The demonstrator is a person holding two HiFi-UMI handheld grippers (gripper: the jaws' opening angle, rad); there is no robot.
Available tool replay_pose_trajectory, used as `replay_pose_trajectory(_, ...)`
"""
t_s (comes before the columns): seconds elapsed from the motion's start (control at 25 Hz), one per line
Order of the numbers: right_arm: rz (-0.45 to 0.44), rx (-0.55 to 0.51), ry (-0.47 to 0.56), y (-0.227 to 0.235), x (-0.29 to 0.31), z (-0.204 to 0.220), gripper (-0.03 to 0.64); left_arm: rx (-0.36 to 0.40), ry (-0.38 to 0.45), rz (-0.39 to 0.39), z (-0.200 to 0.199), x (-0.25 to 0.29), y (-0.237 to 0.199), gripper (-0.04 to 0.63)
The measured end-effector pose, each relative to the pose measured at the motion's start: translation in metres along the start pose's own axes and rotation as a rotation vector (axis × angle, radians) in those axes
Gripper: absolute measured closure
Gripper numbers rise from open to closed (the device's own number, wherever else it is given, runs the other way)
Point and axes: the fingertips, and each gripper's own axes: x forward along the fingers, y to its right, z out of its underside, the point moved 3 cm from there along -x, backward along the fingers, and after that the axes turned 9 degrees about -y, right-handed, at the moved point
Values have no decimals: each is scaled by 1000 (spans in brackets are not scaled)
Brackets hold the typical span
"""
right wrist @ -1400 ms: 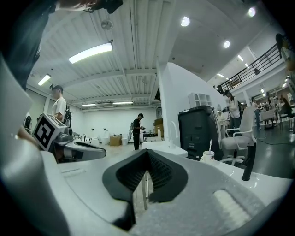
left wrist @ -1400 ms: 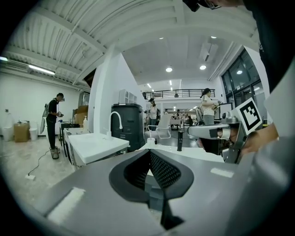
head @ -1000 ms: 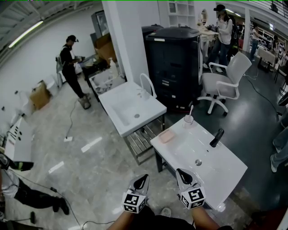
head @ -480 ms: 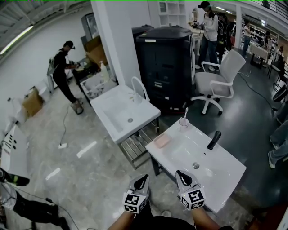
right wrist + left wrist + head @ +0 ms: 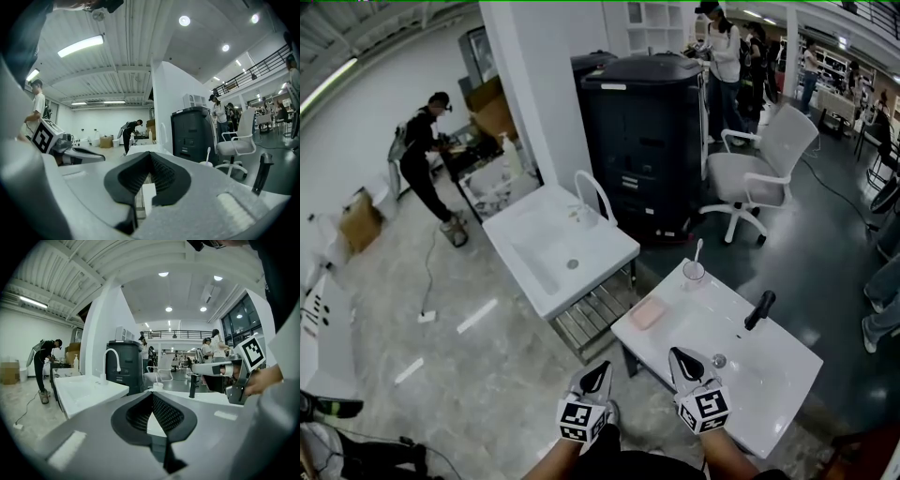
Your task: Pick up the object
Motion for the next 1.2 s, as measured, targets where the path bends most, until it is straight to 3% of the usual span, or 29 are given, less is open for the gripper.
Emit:
replay_pose_trajectory(0.2,42,-2,-12,6,24,-7,614,0,-10,28,-11,27,-30,577)
replay_pose_trajectory(0.44,118,53,-39,23,53,0,614,31,-39,112,-20,67,-51,577)
replay_pose_trajectory(0.8,279,101,-51,50,73,0,613,91,-60,269,-36,123,-64,577)
replay_pose_trajectory(1.2,491,174,-91,62,53,17,613,146,-82,440,-33,160,-58,577)
